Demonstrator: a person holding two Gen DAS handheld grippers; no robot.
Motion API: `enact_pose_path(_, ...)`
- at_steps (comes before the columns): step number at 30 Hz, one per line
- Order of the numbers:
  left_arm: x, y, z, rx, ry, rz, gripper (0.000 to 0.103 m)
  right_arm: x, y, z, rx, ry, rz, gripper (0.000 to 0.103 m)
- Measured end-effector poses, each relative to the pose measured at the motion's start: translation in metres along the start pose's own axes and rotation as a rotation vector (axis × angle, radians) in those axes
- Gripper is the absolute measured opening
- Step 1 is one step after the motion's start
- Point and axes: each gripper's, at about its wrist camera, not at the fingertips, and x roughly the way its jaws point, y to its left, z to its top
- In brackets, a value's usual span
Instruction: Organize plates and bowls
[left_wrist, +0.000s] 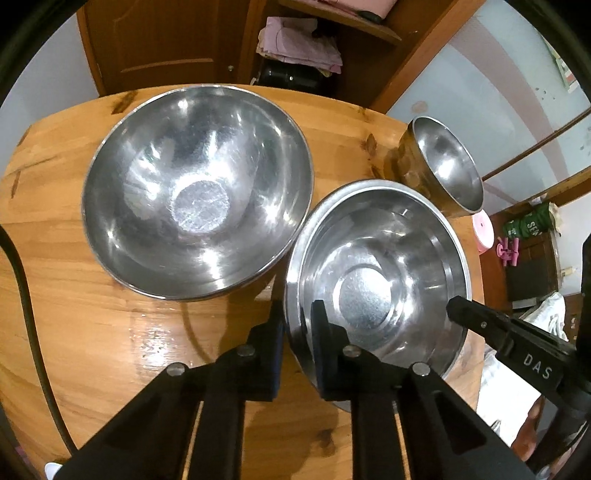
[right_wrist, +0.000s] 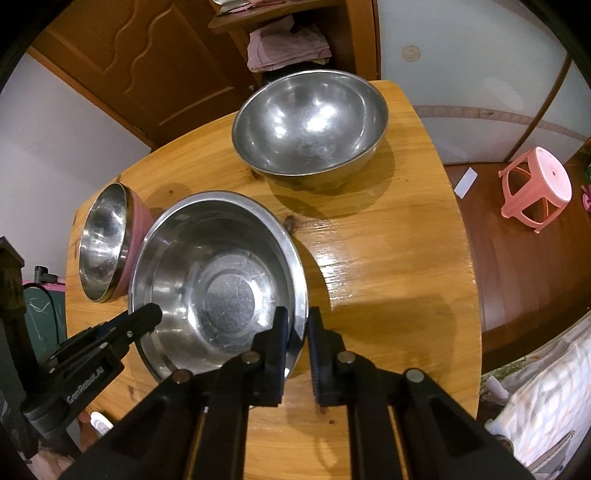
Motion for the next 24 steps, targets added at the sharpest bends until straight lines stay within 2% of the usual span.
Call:
enact_pose_path(6, 0.002, 0.002, -0.001, 0.003, 0.004, -0.050, 0.009, -0.003, -0.003, -0.003, 0.007, -0.001, -0.002, 0.010)
enact_pose_path(10, -0.013, -0.003, -0.010, 0.028, 0.000, -0.055, 0.009, -0.012, -0.006, -0.012, 0.016, 0.007, 0.025, 0.010)
enact_pose_path(16, -0.067, -0.022, -0.032, 0.121, -0.024, -0.036, 0.010, -0.054, 0.000, -0.037, -0.015, -0.023, 0.045, 0.010)
enact_pose_path(24, -0.147, -0.031, -0.084, 0.192, -0.075, -0.067, 0.012, -0.134, 0.016, -0.093, -0.080, -0.125, 0.079, 0.011)
